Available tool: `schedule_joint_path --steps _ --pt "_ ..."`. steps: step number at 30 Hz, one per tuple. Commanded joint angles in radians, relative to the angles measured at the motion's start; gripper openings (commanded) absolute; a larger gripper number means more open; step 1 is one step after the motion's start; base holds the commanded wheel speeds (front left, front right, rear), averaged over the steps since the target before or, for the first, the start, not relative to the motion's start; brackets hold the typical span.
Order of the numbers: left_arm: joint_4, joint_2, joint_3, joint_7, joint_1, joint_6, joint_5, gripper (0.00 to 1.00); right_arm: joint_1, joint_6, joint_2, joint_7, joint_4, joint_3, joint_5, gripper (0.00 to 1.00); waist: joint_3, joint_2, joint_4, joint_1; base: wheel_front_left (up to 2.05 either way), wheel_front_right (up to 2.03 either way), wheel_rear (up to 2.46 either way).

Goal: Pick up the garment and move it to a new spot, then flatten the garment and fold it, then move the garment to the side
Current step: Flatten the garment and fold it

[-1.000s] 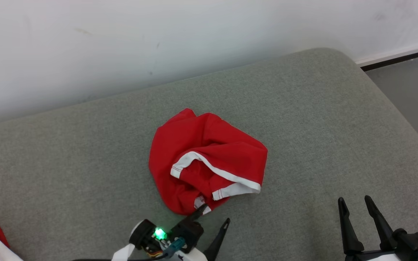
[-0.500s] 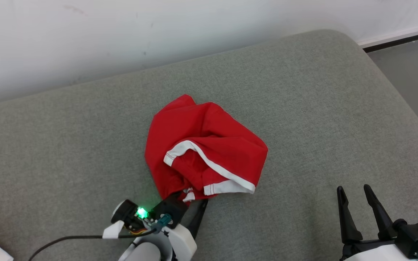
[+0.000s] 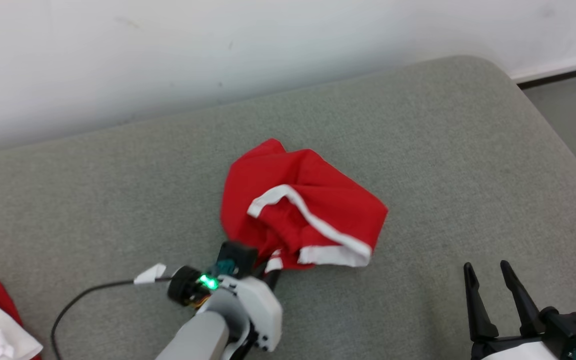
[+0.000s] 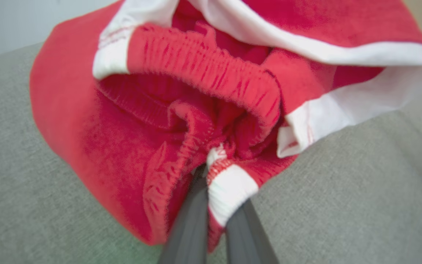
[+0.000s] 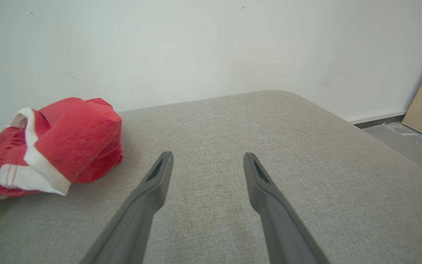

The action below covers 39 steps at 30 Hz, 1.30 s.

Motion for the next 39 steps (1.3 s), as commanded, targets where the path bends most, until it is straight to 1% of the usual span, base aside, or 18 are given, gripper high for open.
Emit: schedule_joint_path --steps 1,5,6,8,11,13,15,19,23,26,32,35,39 --pt "-0.064 -0.003 -0.011 0.045 -0.005 -0.012 -0.070 0.00 0.012 -0.002 0.000 0.001 0.005 0.006 -0.006 1.00 -0.028 0.0000 0.018 -0.0001 0.00 0.00 0.00" --pt "-0.243 -0.001 -0.062 0.189 -0.053 -0.019 -0.225 0.00 0.009 -0.002 0.000 0.001 0.012 0.025 -0.005 1.00 -0.055 0.0000 0.026 -0.0001 0.00 0.00 0.00" --pt "-0.283 0.011 -0.070 0.227 -0.066 -0.018 -0.262 0.00 0.009 -0.002 -0.001 0.001 0.014 0.027 -0.004 1.00 -0.061 0.0000 0.027 -0.0001 0.00 0.00 0.00" --pt "-0.356 0.036 -0.063 0.289 -0.095 -0.018 -0.332 0.00 0.008 -0.002 -0.001 0.001 0.019 0.033 0.000 1.00 -0.072 0.0000 0.024 -0.0001 0.00 0.00 0.00" --pt "-0.432 0.043 -0.040 0.381 -0.138 -0.019 -0.425 0.00 0.009 -0.002 -0.002 0.001 0.026 0.041 0.005 1.00 -0.086 0.0000 0.014 -0.0001 0.00 0.00 0.00" --pt "-0.455 0.039 -0.014 0.443 -0.164 -0.019 -0.486 0.00 0.013 -0.002 -0.002 0.001 0.028 0.043 0.009 1.00 -0.095 0.0000 0.002 -0.0001 0.00 0.00 0.00" --pt "-0.464 0.038 0.013 0.497 -0.193 0.000 -0.531 0.00 0.014 -0.002 -0.001 0.001 0.030 0.048 0.013 1.00 -0.101 0.0000 -0.013 -0.0001 0.00 0.00 0.00" --pt "-0.454 0.033 0.050 0.571 -0.258 0.044 -0.578 0.00 0.015 -0.002 0.000 0.001 0.032 0.058 0.020 1.00 -0.107 0.0000 -0.047 -0.0001 0.00 0.00 0.00" --pt "-0.422 0.032 0.079 0.608 -0.334 0.085 -0.590 0.00 0.019 -0.002 0.002 0.001 0.034 0.060 0.026 1.00 -0.108 0.0000 -0.074 -0.0001 0.00 0.00 0.00" --pt "-0.398 0.023 0.104 0.616 -0.386 0.123 -0.604 0.00 0.025 -0.002 0.002 0.001 0.035 0.060 0.029 1.00 -0.105 0.0000 -0.085 -0.0001 0.00 0.00 0.00" --pt "-0.366 0.006 0.150 0.582 -0.452 0.197 -0.644 0.00 0.022 -0.002 0.004 0.001 0.036 0.051 0.029 1.00 -0.101 0.0000 -0.087 -0.0001 0.00 0.00 0.00" --pt "-0.349 0.011 0.155 0.560 -0.442 0.218 -0.629 0.00 0.025 -0.002 0.004 0.001 0.032 0.040 0.027 1.00 -0.100 0.0000 -0.073 -0.0001 0.00 0.00 0.00" --pt "-0.317 0.037 0.172 0.526 -0.367 0.233 -0.633 0.00 0.029 -0.002 0.004 0.001 0.027 0.031 0.021 1.00 -0.099 0.0000 -0.043 -0.0001 0.00 0.00 0.00"
